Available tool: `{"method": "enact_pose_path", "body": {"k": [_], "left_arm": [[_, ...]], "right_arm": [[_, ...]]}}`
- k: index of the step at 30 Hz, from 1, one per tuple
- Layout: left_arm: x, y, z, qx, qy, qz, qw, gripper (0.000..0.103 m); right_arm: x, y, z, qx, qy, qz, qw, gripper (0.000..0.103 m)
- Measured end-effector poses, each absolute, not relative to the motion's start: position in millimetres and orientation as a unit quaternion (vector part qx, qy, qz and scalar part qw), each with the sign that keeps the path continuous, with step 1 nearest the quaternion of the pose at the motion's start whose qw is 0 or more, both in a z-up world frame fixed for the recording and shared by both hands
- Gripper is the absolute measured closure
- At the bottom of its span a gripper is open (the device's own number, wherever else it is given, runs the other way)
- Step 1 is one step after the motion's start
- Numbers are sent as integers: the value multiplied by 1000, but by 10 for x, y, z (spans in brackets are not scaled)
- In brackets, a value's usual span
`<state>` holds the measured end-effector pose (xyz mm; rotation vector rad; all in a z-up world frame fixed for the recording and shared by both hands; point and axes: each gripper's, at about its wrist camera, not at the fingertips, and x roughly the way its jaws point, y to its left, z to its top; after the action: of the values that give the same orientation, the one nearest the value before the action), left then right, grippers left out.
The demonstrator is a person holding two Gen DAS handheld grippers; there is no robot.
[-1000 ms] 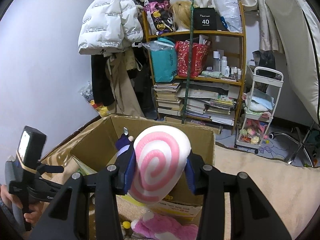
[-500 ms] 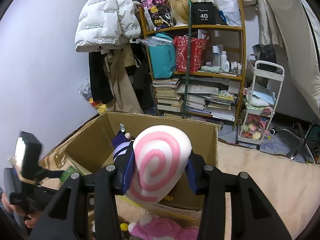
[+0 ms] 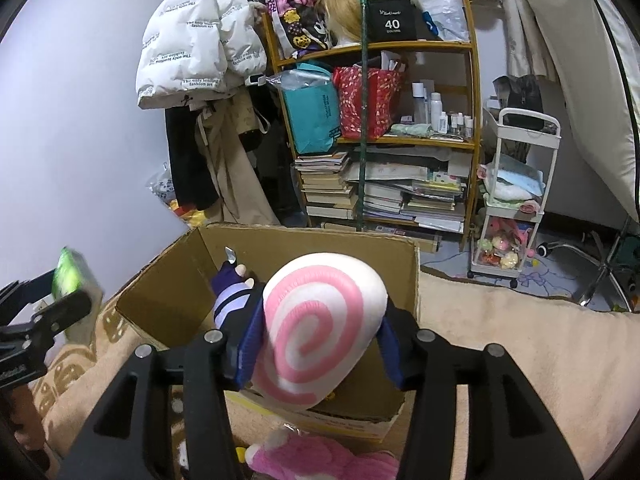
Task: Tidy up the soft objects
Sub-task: 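Open both tools to drop the tissue pack and cushion into the box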
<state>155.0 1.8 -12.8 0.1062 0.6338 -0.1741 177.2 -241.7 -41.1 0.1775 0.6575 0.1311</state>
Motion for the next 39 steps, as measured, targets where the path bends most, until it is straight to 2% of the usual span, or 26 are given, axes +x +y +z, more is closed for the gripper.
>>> {"method": "enact_pose_path", "body": {"k": [15,19,20,24,29,39], "left_arm": [[2003,-442,-318,64,328,-111,936,24],[2037,-424,-344,57,337,-105,934,24],[2040,-418,-353,56,341,-104,933,23],[2005,-392,-355,58,340,-99,933,7],[1887,-352,-259,65,325,-88,939,5],[1558,-170,-130,58,338,-73,937,4]], "right_arm": [[1796,-2447,-465,95,338,67,934,38],[1780,-2485,-464,109,333,64,934,24],[1770,-2496,-456,113,332,63,934,23],[1727,-2507,-401,113,327,62,936,18],[1631,-2511,-306,117,324,58,937,12],[1281,-2538,-135,116,325,47,937,8]]}}
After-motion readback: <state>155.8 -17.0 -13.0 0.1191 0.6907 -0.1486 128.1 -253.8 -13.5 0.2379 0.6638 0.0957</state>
